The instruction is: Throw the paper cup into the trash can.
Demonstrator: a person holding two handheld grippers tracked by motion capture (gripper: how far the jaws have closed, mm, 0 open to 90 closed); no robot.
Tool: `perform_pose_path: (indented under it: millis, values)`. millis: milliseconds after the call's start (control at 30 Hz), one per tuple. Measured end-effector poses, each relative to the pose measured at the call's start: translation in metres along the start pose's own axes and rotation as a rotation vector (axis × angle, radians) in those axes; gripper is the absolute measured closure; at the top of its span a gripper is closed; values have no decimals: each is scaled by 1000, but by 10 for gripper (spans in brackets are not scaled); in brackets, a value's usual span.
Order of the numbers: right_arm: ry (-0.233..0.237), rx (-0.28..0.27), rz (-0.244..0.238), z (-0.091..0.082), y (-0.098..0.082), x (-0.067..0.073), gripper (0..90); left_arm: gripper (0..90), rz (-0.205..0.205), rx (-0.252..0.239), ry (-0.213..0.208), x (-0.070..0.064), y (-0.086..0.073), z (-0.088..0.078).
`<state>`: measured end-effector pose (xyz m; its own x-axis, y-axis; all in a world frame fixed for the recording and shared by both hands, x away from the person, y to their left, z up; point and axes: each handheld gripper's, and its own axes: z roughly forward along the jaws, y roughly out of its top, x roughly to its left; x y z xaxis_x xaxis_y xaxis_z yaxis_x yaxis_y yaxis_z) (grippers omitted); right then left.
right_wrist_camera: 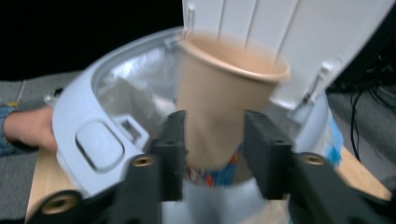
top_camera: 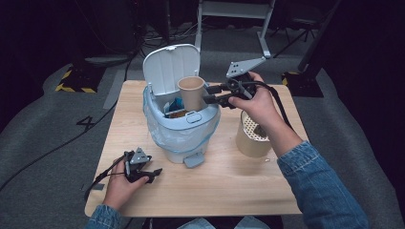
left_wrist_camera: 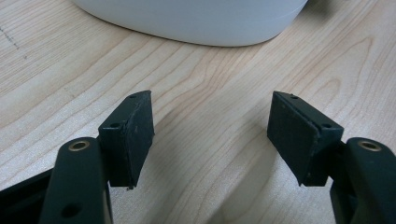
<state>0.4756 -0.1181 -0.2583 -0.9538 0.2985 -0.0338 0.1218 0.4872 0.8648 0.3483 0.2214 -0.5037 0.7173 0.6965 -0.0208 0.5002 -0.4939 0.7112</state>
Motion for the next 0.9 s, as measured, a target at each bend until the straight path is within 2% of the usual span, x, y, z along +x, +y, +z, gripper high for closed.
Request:
perform_pose_path:
  millis: [100,200,300,367,500,667,800,900]
  values:
    - [-5,-12,-37,8,4,3,687,321,0,-1,-1,0,0,0]
    - [20,0,-60,22,9,9,726,321,0,0,0,0,0,0]
    - [33,31,-90,31,11,15,727,321,0,0,0,0,0,0]
    - [40,19,-104,32,12,19,727,321,0,0,0,0,0,0]
    - [35,5,-106,21,12,20,693,321,0,0,0,0,0,0]
    - [-28,20,-107,-2,10,20,651,320,2,1,0,0,0,0]
    - [-76,29,-125,-25,5,23,681,322,0,1,2,0,0,0]
    - [-106,40,-122,-41,-1,23,694,338,-4,0,8,0,0,0]
